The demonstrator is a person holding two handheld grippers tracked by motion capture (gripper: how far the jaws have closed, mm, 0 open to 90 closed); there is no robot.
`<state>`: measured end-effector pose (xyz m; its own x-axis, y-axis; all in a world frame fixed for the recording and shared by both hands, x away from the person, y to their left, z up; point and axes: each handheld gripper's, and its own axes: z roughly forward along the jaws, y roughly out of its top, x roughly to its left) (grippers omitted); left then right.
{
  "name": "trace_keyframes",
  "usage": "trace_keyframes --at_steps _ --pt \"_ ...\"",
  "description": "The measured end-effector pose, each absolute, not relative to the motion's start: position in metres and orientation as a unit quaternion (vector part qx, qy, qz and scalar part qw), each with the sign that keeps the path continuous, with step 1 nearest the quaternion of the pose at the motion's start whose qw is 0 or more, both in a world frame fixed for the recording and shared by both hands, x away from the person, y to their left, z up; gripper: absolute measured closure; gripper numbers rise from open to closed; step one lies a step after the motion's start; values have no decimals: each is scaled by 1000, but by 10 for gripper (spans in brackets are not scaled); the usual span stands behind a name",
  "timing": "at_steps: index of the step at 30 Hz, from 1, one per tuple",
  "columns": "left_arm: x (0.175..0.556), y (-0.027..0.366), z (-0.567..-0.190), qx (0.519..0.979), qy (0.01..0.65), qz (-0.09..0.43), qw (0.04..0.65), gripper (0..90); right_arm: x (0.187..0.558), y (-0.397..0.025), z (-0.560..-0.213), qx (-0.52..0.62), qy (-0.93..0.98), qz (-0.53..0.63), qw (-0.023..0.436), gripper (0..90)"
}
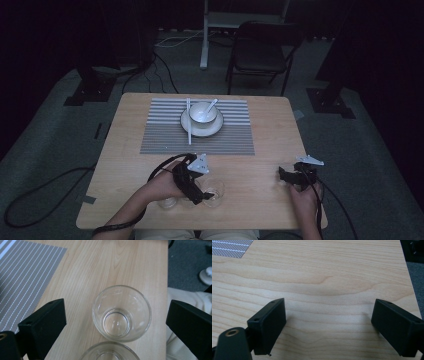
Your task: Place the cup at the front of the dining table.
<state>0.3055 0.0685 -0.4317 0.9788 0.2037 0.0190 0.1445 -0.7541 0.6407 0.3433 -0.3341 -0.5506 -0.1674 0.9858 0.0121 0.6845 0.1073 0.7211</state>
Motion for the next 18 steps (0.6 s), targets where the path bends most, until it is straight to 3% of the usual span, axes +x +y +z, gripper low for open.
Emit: trace_keyframes --at_steps 18 --pt "303 44 -452 954 72 30 291 29 343 -334 -551 596 701 303 248 118"
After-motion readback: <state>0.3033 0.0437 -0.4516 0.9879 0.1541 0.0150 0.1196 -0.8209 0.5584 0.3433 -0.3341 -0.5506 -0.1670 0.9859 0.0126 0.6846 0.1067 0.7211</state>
